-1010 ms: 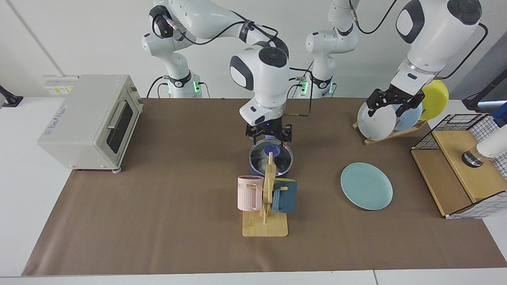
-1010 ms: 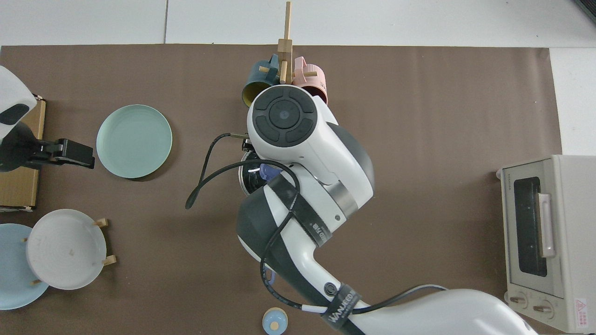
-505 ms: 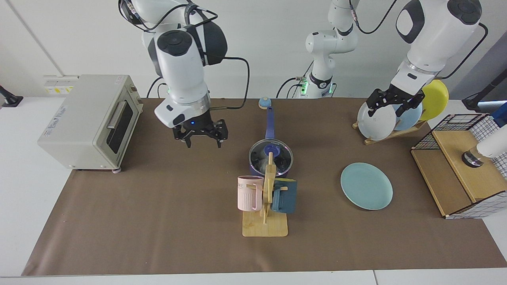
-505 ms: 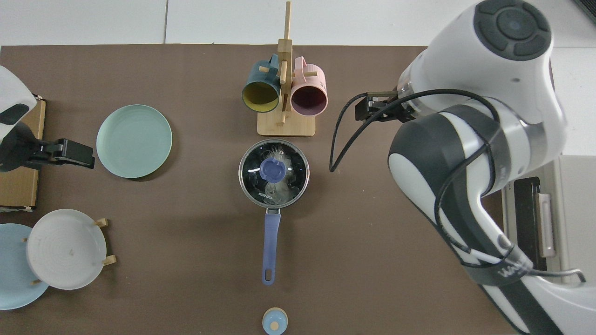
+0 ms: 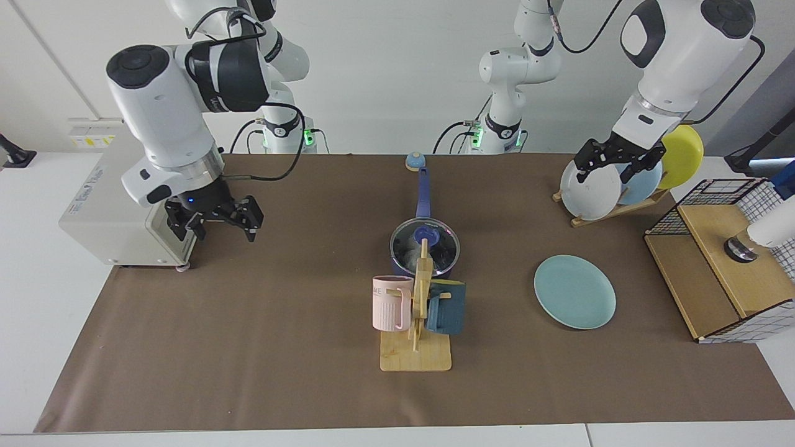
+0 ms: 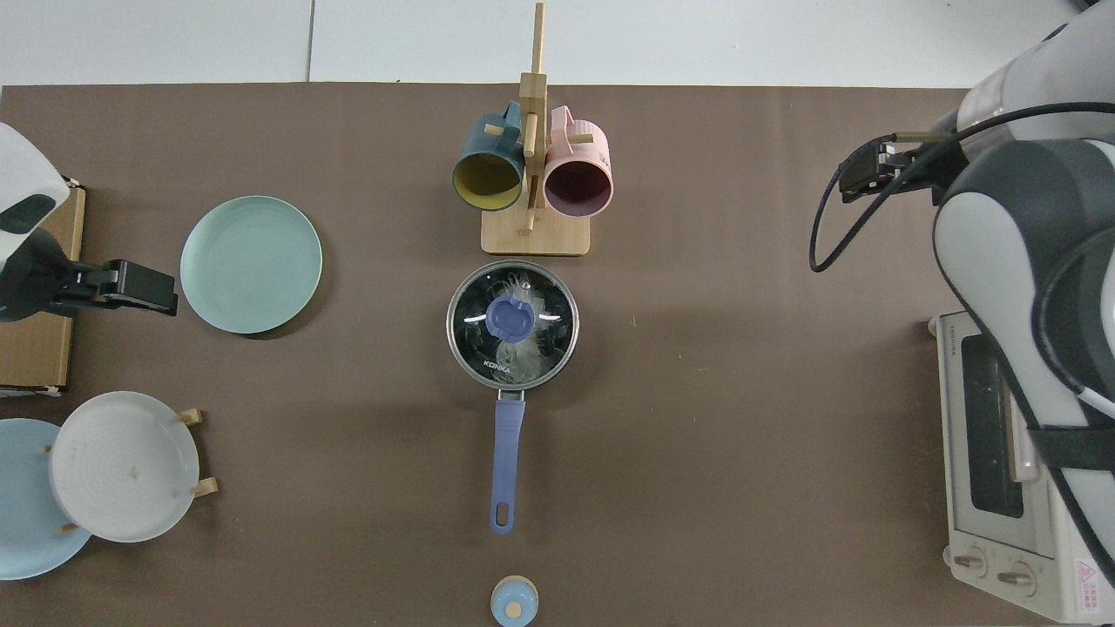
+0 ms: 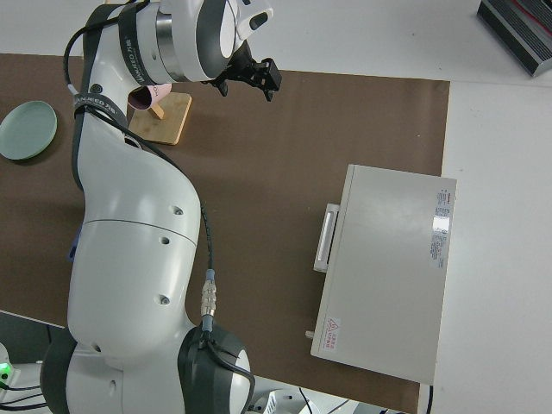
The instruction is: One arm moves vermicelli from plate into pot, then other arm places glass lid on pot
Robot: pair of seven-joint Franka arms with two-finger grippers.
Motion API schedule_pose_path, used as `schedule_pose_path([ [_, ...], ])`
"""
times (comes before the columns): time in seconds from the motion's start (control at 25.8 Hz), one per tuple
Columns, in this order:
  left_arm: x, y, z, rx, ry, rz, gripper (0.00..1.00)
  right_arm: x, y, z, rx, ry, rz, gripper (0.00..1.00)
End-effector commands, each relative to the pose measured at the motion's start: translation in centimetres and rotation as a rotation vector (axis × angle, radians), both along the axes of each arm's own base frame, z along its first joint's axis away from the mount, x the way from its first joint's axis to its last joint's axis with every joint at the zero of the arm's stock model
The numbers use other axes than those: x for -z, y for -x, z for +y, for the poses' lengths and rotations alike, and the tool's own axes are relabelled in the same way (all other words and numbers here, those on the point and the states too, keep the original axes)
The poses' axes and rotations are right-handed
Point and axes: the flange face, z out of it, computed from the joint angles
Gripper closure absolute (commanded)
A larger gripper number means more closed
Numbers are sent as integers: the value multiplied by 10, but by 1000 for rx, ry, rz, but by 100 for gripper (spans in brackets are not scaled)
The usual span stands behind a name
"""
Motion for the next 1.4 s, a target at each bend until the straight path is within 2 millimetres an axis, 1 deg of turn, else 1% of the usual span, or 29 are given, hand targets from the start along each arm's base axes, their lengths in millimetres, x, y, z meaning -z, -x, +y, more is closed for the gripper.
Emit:
schedule_pose_path([
  [0.0,-4,4,0,11,-14,-14,0,-37,36,-17,-48,8,15,0],
  [0.08,-4,4,1,9,-14,-14,0,-46,48,-28,-46,15,27,0],
  [0.23,-4,4,0,11,-14,-14,0,-55,70,-50,-36,-11,41,0],
  [0.35,-4,4,0,11,-14,-14,0,-61,92,-53,-30,-11,35,0],
  [0.5,-4,4,0,11,-14,-14,0,-62,120,-60,-17,-14,12,0],
  [0.62,-4,4,0,11,-14,-14,0,-62,133,-63,-12,-15,6,0],
  [0.78,-3,4,0,11,-14,-12,0,-64,140,-73,17,-39,4,0],
  [0.89,-4,4,0,11,-14,-14,0,-63,142,-87,43,-60,5,0],
  [0.97,-3,4,0,11,-14,-12,0,-63,143,-92,50,-62,6,0],
  [1.2,-3,4,0,11,-14,-12,0,-75,142,-94,45,-57,-20,0],
  [1.24,-4,4,0,11,-14,-14,0,-77,141,-91,42,-56,-21,0],
  [1.36,-3,4,0,11,-14,-12,0,-76,142,-90,40,-57,-4,0],
])
